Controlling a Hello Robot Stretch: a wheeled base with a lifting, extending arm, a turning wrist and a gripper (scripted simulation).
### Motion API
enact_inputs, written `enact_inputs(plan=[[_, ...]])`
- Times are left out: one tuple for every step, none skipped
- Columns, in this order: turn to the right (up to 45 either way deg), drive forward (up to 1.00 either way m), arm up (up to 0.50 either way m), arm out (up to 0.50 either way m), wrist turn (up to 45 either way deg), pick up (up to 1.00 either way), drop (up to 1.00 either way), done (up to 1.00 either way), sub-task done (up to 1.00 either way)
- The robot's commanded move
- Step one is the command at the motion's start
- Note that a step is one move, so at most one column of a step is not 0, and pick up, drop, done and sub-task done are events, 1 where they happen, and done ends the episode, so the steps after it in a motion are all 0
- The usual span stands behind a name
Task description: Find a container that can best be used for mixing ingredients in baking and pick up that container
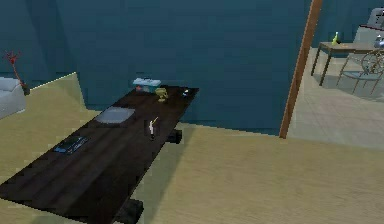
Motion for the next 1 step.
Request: enact_inputs(plan=[[0.0, 0.00, 0.00, 0.00, 0.0, 1.00, 0.00, 0.00, 0.00]])
